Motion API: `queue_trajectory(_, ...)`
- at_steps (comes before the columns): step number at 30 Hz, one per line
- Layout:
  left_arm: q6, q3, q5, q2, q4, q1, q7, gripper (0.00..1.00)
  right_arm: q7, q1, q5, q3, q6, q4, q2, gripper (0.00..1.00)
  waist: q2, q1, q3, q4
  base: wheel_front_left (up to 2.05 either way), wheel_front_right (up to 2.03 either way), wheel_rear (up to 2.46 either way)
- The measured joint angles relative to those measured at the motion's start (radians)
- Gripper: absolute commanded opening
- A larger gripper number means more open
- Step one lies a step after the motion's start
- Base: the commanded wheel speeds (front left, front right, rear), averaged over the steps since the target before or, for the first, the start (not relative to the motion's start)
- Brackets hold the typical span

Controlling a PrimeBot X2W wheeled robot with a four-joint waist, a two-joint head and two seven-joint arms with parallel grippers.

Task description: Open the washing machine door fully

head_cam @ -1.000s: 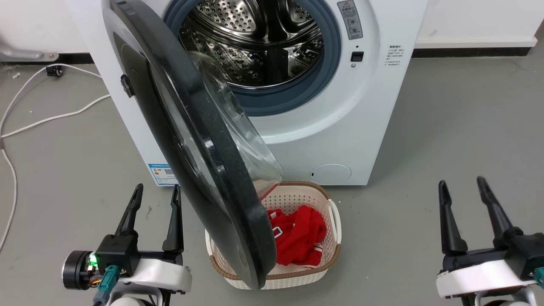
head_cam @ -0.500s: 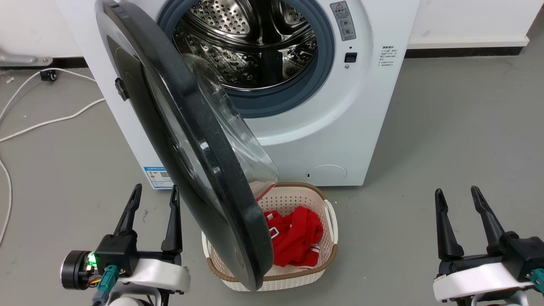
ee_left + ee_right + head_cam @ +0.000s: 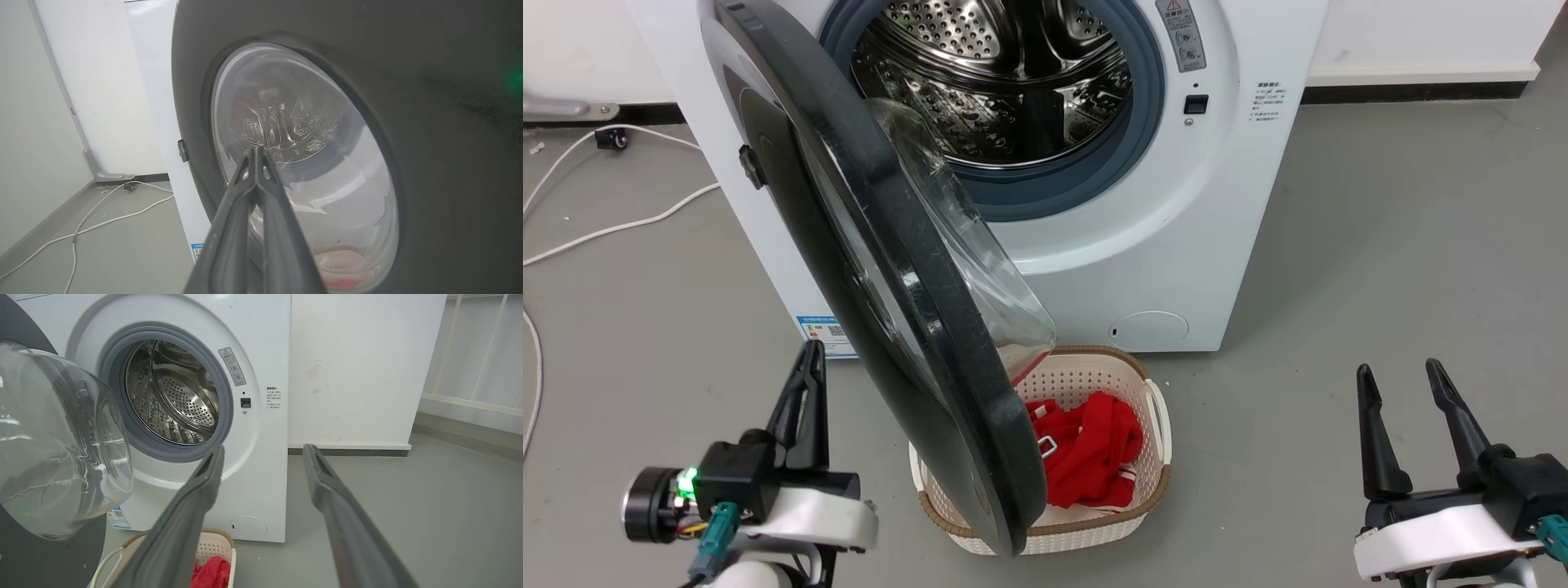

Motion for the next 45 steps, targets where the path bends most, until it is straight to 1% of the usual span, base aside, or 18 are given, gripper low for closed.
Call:
queue_trajectory(5, 0.010, 0.016, 0.009, 0.014, -0.046, -0.027, 0.000, 0.00, 0.006, 0.000, -0.005, -0.003, 0.000, -0.009, 0.000, 1.00, 0.0000, 0.0000, 0.005, 0.005, 0.00, 0.00, 0.00)
queue_trajectory(8, 0.019, 0.023, 0.015, 0.027, -0.099, -0.054, 0.000, 0.00, 0.008, 0.000, -0.005, -0.003, 0.000, -0.013, 0.000, 1.00, 0.0000, 0.0000, 0.009, 0.009, 0.00, 0.00, 0.00)
queue_trajectory(12, 0.035, 0.030, 0.030, 0.044, -0.199, -0.085, 0.000, 0.00, 0.010, -0.001, -0.005, -0.002, 0.000, -0.015, 0.000, 1.00, 0.0000, 0.0000, 0.015, 0.011, 0.00, 0.00, 0.00)
queue_trajectory(18, 0.061, 0.023, 0.052, 0.050, -0.393, -0.121, 0.000, 0.00, 0.012, -0.004, -0.004, -0.002, 0.000, -0.016, 0.000, 1.00, 0.0000, 0.0001, 0.024, 0.011, 0.00, 0.00, 0.00)
queue_trajectory(22, 0.056, -0.021, 0.061, 0.051, -0.522, -0.143, 0.000, 0.00, 0.012, -0.005, -0.004, -0.003, 0.000, -0.016, 0.000, 1.00, 0.0000, 0.0001, 0.027, 0.010, 0.00, 0.00, 0.00)
queue_trajectory(27, 0.034, -0.104, 0.050, 0.042, -0.616, -0.149, 0.000, 0.00, 0.013, -0.008, -0.002, -0.002, 0.000, -0.016, 0.000, 1.00, 0.0000, 0.0002, 0.028, 0.007, 0.00, 0.00, 0.00)
queue_trajectory(30, 0.009, -0.184, 0.029, 0.033, -0.625, -0.141, 0.000, 0.00, 0.013, -0.008, -0.002, -0.002, 0.000, -0.016, 0.000, 1.00, 0.0000, 0.0001, 0.027, 0.008, 0.00, 0.00, 0.00)
queue_trajectory(33, -0.013, -0.283, 0.001, 0.024, -0.596, -0.103, 0.000, 0.00, 0.017, -0.008, -0.002, -0.001, 0.000, -0.015, 0.000, 1.00, 0.0000, 0.0001, 0.026, 0.008, 0.00, 0.00, 0.00)
queue_trajectory(35, -0.023, -0.340, -0.024, 0.021, -0.564, -0.077, 0.020, 0.00, 0.019, -0.008, 0.004, 0.002, 0.000, -0.013, 0.000, 1.00, 0.0000, 0.0001, 0.025, 0.006, 0.00, 0.00, 0.00)
queue_trajectory(36, -0.027, -0.387, -0.057, 0.016, -0.527, -0.037, 0.058, 0.00, 0.024, -0.008, 0.005, 0.009, 0.000, -0.011, 0.000, 1.00, 0.0000, 0.0002, 0.024, 0.003, 0.00, 0.00, 0.00)
queue_trajectory(42, -0.035, -0.454, -0.118, 0.019, -0.462, 0.050, 0.167, 0.00, 0.027, -0.007, 0.012, 0.008, 0.000, -0.004, 0.000, 1.00, 0.0000, 0.0001, 0.019, 0.002, 0.00, 0.00, 0.00)
queue_trajectory(45, -0.034, -0.467, -0.135, 0.028, -0.420, 0.089, 0.223, 0.00, 0.027, -0.005, 0.014, 0.009, 0.000, -0.002, 0.000, 1.00, 0.0000, 0.0001, 0.019, 0.005, 0.00, 0.00, 0.00)
